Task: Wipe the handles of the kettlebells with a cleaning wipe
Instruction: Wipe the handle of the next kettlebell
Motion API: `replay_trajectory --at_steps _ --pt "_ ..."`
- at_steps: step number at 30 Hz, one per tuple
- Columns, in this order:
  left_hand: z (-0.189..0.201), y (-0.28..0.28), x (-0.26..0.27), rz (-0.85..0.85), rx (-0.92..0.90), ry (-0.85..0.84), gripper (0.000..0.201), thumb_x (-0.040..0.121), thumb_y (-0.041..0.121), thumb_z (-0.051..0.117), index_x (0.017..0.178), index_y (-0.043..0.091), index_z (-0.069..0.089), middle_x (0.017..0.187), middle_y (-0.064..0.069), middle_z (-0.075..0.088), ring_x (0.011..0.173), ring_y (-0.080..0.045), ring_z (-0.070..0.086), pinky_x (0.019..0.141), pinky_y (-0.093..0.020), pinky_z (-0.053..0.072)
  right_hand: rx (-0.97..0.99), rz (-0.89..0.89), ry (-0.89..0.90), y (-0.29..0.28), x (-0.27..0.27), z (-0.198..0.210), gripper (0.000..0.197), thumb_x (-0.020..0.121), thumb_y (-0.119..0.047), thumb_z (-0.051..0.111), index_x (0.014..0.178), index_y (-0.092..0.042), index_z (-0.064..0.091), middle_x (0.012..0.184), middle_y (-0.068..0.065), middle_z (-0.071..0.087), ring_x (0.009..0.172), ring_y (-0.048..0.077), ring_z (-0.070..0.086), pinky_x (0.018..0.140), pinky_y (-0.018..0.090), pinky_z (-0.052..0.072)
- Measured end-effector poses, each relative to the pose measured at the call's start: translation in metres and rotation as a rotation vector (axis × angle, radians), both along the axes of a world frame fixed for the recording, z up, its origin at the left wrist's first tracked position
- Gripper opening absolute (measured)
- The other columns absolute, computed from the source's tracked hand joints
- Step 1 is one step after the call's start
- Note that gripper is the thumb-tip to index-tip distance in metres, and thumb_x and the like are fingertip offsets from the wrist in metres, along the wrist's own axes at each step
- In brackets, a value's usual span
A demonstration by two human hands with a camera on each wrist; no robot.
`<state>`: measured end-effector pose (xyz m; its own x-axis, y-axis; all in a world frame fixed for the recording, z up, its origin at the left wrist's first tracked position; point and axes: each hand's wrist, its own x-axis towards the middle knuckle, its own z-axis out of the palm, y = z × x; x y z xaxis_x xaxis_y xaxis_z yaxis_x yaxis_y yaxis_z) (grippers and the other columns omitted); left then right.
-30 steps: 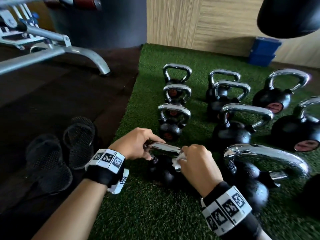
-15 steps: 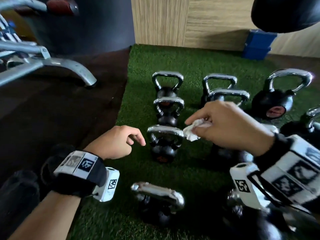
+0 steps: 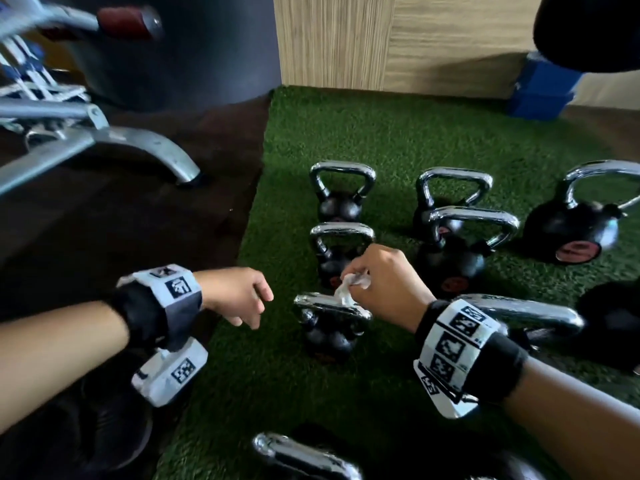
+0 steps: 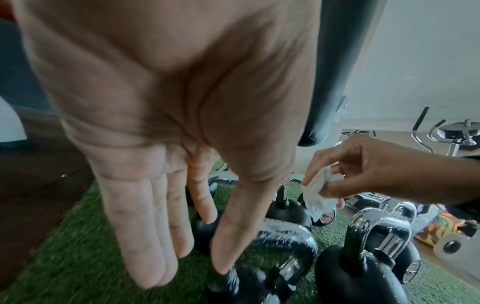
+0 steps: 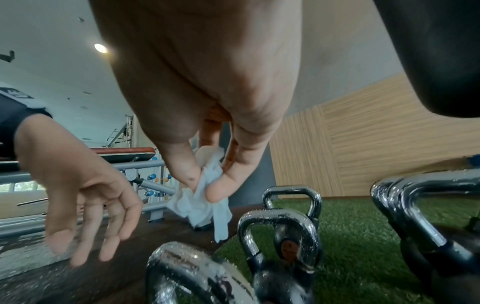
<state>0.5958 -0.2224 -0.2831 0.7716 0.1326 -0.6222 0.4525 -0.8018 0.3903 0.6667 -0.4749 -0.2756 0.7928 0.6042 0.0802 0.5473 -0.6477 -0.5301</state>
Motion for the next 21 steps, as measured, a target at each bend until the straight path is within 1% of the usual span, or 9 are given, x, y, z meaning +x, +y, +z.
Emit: replay_trajectory --at_steps 2,3,5,7,9,12,15,18,21 --pt "-0.027 0.004 -0.001 -0.021 0.010 -0.031 0.050 0.077 0.016 0.084 0.119 0.028 0.059 0.113 0.010 0.072 0.091 -0.011 0.072 0.076 -0.024 0.058 -0.037 0.016 0.022 0.005 0.002 -0.009 0.017 0.082 -0.015 0.064 0.088 -0.020 0.079 0.087 -0.007 0.053 0.092 0.018 0.062 0.077 0.019 0.042" --pt "-0.046 0.006 -0.001 -0.014 -0.035 -0.038 0.058 0.076 0.017 0.087 0.125 0.027 0.056 0.120 0.009 0.069 0.098 -0.012 0.071 0.083 -0.026 0.058 -0.046 0.022 0.022 0.007 0.004 -0.013 0.018 0.083 -0.014 0.063 0.090 -0.020 0.079 0.086 -0.008 0.052 0.092 0.017 0.062 0.078 0.020 0.043" --pt "-0.087 0.009 -0.003 0.081 -0.263 -0.050 0.074 0.076 0.013 0.089 0.136 0.026 0.049 0.135 0.003 0.058 0.118 -0.015 0.063 0.097 -0.032 0.056 -0.034 0.039 0.020 0.010 0.005 -0.019 0.021 0.082 -0.011 0.062 0.093 -0.019 0.078 0.088 -0.008 0.056 0.092 0.017 0.063 0.080 0.023 0.047" --pt "-0.123 0.004 -0.005 0.161 -0.490 -0.127 0.085 0.073 0.007 0.090 0.141 0.028 0.044 0.144 0.004 0.050 0.131 -0.014 0.053 0.103 -0.027 0.051 0.010 0.040 0.010 0.011 0.003 -0.024 0.022 0.080 -0.007 0.062 0.095 -0.018 0.074 0.092 -0.005 0.063 0.089 0.018 0.064 0.081 0.030 0.052" --pt "-0.153 -0.003 -0.005 0.218 -0.591 -0.236 0.095 0.069 0.007 0.092 0.147 0.027 0.040 0.148 0.007 0.049 0.139 -0.009 0.045 0.110 -0.023 0.043 0.066 0.024 -0.008 0.012 0.000 -0.029 0.024 0.079 -0.004 0.061 0.098 -0.017 0.068 0.094 -0.002 0.062 0.085 0.021 0.062 0.077 0.035 0.052" --pt "-0.180 -0.016 -0.006 0.269 -0.589 -0.332 0.103 0.062 0.024 0.098 0.148 0.035 0.041 0.143 0.015 0.054 0.132 0.008 0.047 0.110 -0.020 0.038 0.078 0.053 -0.039 0.019 -0.005 -0.035 0.018 0.080 -0.003 0.058 0.093 -0.015 0.062 0.093 0.001 0.056 0.077 0.027 0.058 0.069 0.042 0.052" --pt "-0.189 -0.030 -0.004 0.263 -0.521 -0.325 0.088 0.051 0.051 0.098 0.125 0.052 0.051 0.126 0.028 0.059 0.112 0.025 0.048 0.092 -0.010 0.038 0.047 0.076 -0.017 0.024 -0.010 -0.039 0.013 0.083 -0.005 0.058 0.090 -0.014 0.065 0.093 0.001 0.053 0.075 0.029 0.058 0.067 0.044 0.053" --pt "-0.192 -0.038 0.000 0.256 -0.464 -0.310 0.088 0.043 0.064 0.094 0.120 0.048 0.054 0.121 0.023 0.064 0.115 0.008 0.055 0.095 -0.019 0.044 0.049 0.024 -0.004 0.026 -0.012 -0.044 0.014 0.082 -0.005 0.061 0.089 -0.014 0.069 0.092 -0.003 0.052 0.074 0.023 0.058 0.067 0.036 0.052" --pt "-0.190 -0.038 0.007 0.228 -0.466 -0.323 0.084 0.043 0.064 0.095 0.118 0.039 0.064 0.117 0.016 0.071 0.115 -0.001 0.063 0.102 -0.029 0.050 0.055 -0.027 -0.024 0.028 -0.018 -0.048 0.017 0.082 -0.012 0.065 0.095 -0.012 0.076 0.097 -0.002 0.056 0.078 0.017 0.060 0.070 0.029 0.054"
